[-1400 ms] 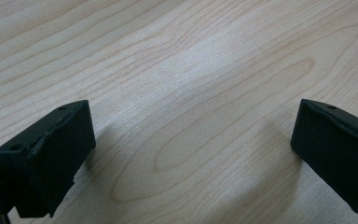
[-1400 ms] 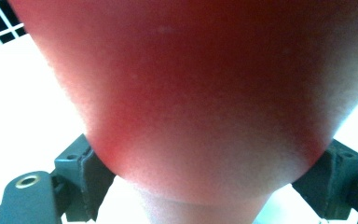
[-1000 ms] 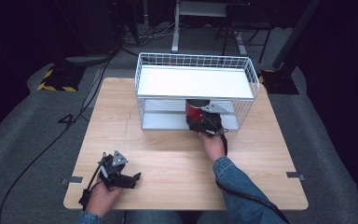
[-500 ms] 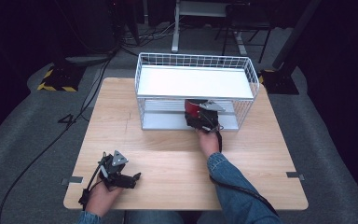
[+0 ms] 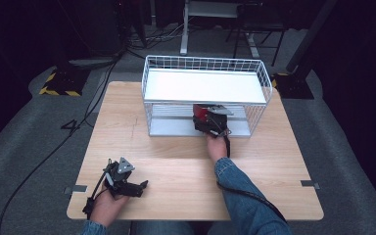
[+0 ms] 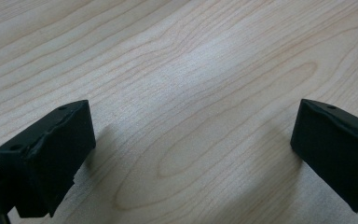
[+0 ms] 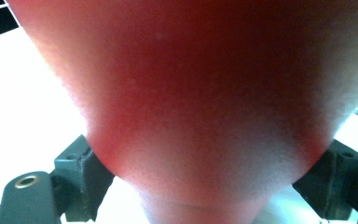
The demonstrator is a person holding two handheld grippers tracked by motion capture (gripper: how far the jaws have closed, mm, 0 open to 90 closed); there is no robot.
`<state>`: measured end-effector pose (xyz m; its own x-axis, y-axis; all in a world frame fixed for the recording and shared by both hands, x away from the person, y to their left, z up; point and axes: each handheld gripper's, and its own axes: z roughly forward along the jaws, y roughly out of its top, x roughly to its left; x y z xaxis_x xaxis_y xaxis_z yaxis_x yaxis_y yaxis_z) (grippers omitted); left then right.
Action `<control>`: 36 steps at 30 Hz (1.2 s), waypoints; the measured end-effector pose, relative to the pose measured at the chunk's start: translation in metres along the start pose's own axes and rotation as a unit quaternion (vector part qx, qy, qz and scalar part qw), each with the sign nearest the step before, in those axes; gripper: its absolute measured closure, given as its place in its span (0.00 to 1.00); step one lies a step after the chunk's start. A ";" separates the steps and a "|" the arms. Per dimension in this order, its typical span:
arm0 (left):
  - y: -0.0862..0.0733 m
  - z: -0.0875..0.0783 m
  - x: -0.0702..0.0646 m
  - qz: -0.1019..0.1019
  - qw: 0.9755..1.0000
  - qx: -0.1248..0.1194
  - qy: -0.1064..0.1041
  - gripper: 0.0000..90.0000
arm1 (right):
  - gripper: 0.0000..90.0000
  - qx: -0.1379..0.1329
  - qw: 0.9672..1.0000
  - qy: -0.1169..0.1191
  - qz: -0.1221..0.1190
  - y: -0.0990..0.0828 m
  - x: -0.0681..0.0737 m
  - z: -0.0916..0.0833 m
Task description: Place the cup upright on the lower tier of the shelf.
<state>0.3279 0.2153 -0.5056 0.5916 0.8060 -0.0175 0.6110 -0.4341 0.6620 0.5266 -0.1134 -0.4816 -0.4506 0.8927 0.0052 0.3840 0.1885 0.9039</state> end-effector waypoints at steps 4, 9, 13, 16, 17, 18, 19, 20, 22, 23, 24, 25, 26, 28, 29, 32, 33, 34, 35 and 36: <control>0.000 0.000 0.000 -0.002 1.000 0.000 0.000 0.00 | 0.18 0.003 1.000 0.008 0.000 -0.001 0.000 0.002; 0.000 0.000 0.000 0.000 1.000 0.000 0.000 0.00 | 0.18 0.006 1.000 0.020 0.002 0.000 -0.002 0.004; 0.000 0.000 0.000 -0.003 1.000 0.000 0.000 0.00 | 0.17 0.008 0.999 0.033 -0.004 -0.001 -0.004 0.004; 0.000 0.000 0.000 0.000 1.000 0.000 0.000 0.00 | 0.16 0.015 0.999 0.030 -0.018 0.000 -0.003 0.004; 0.000 0.000 0.000 -0.002 1.000 0.000 0.000 0.00 | 0.15 0.017 0.999 0.031 -0.023 0.000 -0.002 0.004; 0.000 0.000 0.000 -0.003 1.000 0.000 0.000 0.00 | 0.15 0.017 0.999 0.031 -0.023 0.000 -0.002 0.004; 0.000 0.000 0.000 0.001 1.000 0.001 0.001 0.00 | 0.14 0.016 0.999 0.031 -0.022 -0.001 -0.002 0.003; 0.000 0.000 0.000 -0.001 1.000 0.000 0.000 0.00 | 0.13 0.015 0.999 0.032 -0.022 -0.001 -0.003 0.002; 0.000 0.000 0.000 0.000 1.000 0.001 0.001 0.00 | 0.12 0.019 0.999 0.033 -0.023 -0.001 -0.003 0.001; 0.000 0.000 0.000 -0.001 1.000 0.000 0.000 0.00 | 0.13 0.020 0.999 0.037 -0.025 -0.001 -0.004 -0.003; 0.000 0.000 0.000 -0.003 1.000 0.000 0.000 0.00 | 0.13 0.020 0.999 0.037 -0.025 -0.001 -0.004 -0.003; 0.000 0.000 0.000 0.000 1.000 0.001 0.001 0.00 | 0.13 0.020 0.999 0.037 -0.026 -0.001 -0.004 -0.004; 0.000 0.000 0.000 0.000 1.000 0.001 0.001 0.00 | 0.13 0.020 0.999 0.038 -0.028 0.000 -0.005 -0.007; 0.000 0.000 0.000 0.000 1.000 0.001 0.001 0.00 | 0.13 0.020 0.999 0.039 -0.030 0.000 -0.006 -0.012; 0.000 0.000 0.000 0.001 1.000 0.001 0.003 0.00 | 0.13 0.025 0.999 0.040 -0.022 0.000 -0.006 -0.016; 0.001 0.000 0.000 -0.002 1.000 0.001 0.001 0.00 | 0.14 0.022 0.999 0.044 -0.017 0.002 -0.009 -0.026; 0.001 0.001 0.000 -0.003 1.000 0.000 0.001 0.00 | 0.15 0.023 0.999 0.045 -0.017 0.002 -0.009 -0.028; 0.001 0.001 0.000 -0.003 1.000 0.000 0.001 0.00 | 0.15 0.024 0.998 0.047 -0.016 0.003 -0.009 -0.032; 0.001 0.001 0.000 -0.003 1.000 0.000 0.002 0.00 | 0.16 0.026 0.998 0.048 -0.017 0.003 -0.009 -0.035; 0.001 0.001 0.000 -0.003 1.000 0.000 0.002 0.00 | 0.16 0.027 0.998 0.049 -0.018 0.003 -0.009 -0.038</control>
<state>0.3289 0.2144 -0.5056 0.5852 0.8106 -0.0187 0.6145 -0.4283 0.6625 0.5011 -0.1368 -0.4625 -0.5406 0.8411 0.0181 0.4084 0.2436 0.8797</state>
